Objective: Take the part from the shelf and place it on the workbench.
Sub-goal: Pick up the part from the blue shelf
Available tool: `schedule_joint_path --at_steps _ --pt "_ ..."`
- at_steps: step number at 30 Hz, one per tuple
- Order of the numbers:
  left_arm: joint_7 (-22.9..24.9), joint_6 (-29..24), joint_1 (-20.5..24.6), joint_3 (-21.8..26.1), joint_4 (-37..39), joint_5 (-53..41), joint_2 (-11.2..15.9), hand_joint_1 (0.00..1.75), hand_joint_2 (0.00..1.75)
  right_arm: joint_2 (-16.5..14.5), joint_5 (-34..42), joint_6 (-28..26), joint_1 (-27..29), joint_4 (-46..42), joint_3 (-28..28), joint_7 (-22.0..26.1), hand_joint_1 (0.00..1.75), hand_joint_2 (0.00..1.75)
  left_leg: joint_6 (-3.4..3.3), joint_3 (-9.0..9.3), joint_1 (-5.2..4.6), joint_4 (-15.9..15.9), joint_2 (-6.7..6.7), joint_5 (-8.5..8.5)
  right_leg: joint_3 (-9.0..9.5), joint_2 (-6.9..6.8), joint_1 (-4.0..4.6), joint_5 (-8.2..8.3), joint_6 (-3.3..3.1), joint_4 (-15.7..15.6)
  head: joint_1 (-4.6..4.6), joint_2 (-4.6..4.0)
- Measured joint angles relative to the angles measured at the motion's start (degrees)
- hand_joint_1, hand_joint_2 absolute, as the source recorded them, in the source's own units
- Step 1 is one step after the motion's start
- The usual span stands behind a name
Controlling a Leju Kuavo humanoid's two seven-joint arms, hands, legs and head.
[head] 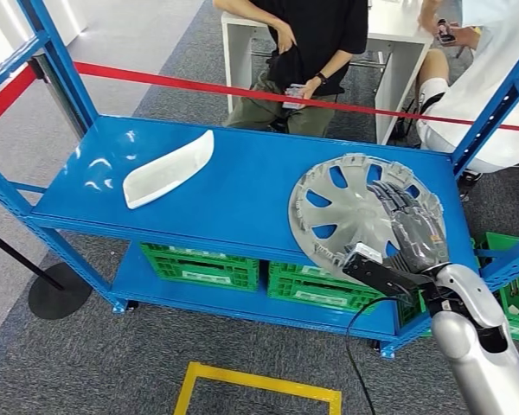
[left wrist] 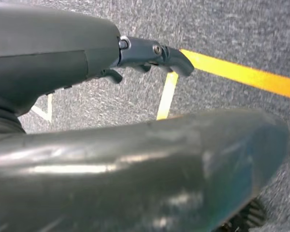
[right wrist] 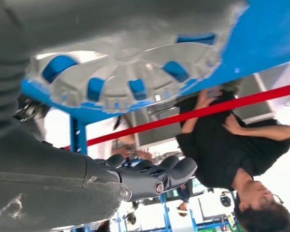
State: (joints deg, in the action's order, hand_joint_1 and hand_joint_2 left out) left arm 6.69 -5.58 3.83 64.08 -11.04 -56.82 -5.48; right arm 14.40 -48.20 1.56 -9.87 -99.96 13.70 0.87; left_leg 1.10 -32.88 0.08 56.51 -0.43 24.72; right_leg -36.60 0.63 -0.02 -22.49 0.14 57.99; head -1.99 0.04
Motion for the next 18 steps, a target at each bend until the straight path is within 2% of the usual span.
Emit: schedule_joint_path --at_steps 1,2,4,6,13,18 --pt "0.11 -0.16 0.00 0.05 0.00 0.10 -0.02 0.00 0.00 0.00 0.92 -0.17 -0.02 -0.01 -0.01 0.14 0.00 1.75 -0.18 -0.01 -0.04 0.01 -0.04 -0.05 0.12 -0.01 -0.01 0.28 0.02 -0.22 0.01 0.00" --pt "0.19 -0.29 -0.02 0.15 0.00 0.20 -0.04 0.00 0.00 0.00 1.77 -0.31 -0.01 -0.10 -0.04 0.27 0.00 1.75 -0.29 -0.02 -0.08 0.01 -0.07 -0.08 0.30 -0.02 -0.03 0.57 0.31 -0.43 0.01 0.00" --pt "0.29 -0.43 -0.08 0.47 0.00 0.31 -0.08 0.00 0.00 0.00 2.78 -0.36 0.04 -0.31 -0.14 0.40 0.00 1.75 -0.47 -0.08 -0.09 0.04 -0.08 -0.13 0.61 -0.02 -0.08 1.14 1.34 -0.80 0.02 0.00" --pt "0.32 -0.48 -0.10 0.76 0.00 0.32 -0.13 0.00 0.00 0.00 3.13 -0.36 0.12 -0.36 -0.19 0.42 0.00 1.75 -0.59 -0.12 -0.10 0.07 -0.07 -0.13 0.72 -0.01 -0.11 1.40 1.98 -0.99 0.03 0.00" --pt "0.38 -0.59 -0.08 0.98 0.00 0.45 -0.12 0.00 0.00 0.02 3.72 -0.53 0.54 -1.03 -0.56 0.47 0.00 1.75 -0.70 -0.14 -0.09 0.07 -0.07 -0.05 0.62 -0.01 -0.11 1.26 2.30 -1.01 0.05 -0.01" --pt "0.46 -1.08 -0.17 1.48 0.00 1.26 -0.34 0.00 0.00 1.52 6.44 -0.01 4.42 -5.27 -2.78 0.81 0.00 1.75 -0.68 -0.14 -0.05 -0.01 -0.08 -0.05 0.53 -0.03 -0.08 1.12 2.36 -0.90 0.06 0.00"
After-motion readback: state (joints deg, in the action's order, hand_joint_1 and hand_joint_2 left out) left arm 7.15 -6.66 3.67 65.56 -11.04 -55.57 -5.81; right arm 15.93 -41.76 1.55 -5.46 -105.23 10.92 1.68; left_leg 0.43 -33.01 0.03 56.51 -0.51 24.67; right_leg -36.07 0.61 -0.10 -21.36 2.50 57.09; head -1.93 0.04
